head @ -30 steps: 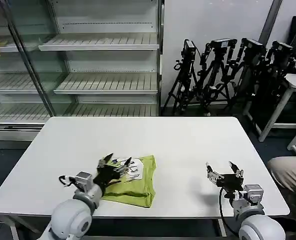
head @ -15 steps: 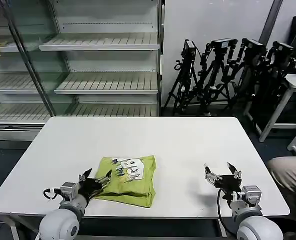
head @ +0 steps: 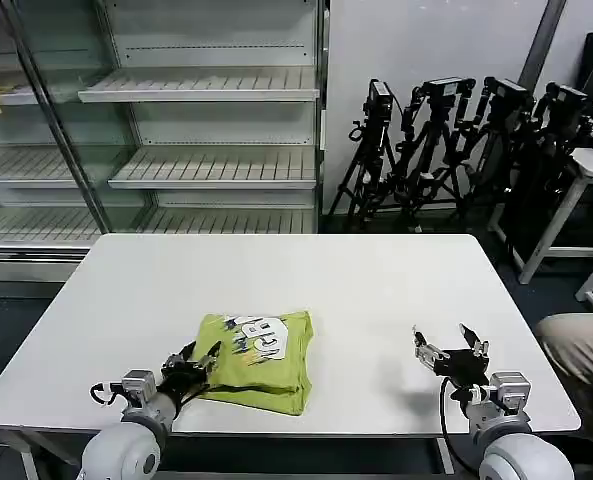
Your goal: Fold and organize the clothes.
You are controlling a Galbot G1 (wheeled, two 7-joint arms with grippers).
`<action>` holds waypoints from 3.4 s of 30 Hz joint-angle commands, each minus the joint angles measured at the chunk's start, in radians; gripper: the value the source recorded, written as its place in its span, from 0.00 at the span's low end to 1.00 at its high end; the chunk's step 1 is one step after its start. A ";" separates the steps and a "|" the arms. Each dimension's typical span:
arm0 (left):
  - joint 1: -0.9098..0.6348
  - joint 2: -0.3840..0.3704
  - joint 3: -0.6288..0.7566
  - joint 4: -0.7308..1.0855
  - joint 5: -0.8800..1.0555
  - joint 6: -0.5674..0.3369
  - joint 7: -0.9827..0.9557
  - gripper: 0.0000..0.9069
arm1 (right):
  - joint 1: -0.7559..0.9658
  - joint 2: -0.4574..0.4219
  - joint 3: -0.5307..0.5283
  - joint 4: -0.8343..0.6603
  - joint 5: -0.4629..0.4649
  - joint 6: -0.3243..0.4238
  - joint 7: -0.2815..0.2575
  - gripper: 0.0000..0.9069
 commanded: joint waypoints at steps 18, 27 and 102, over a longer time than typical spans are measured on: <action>-0.019 0.348 -0.308 0.093 0.213 0.001 0.247 0.02 | 0.014 0.006 -0.012 0.000 -0.001 -0.001 -0.003 1.00; 0.011 0.647 -0.761 0.133 0.251 -0.004 0.438 0.02 | 0.023 0.023 -0.026 -0.035 -0.006 0.017 -0.010 1.00; -0.111 -0.012 -0.110 -0.028 0.423 -0.290 0.327 1.00 | 0.215 0.014 -0.080 -0.141 -0.233 0.176 -0.096 1.00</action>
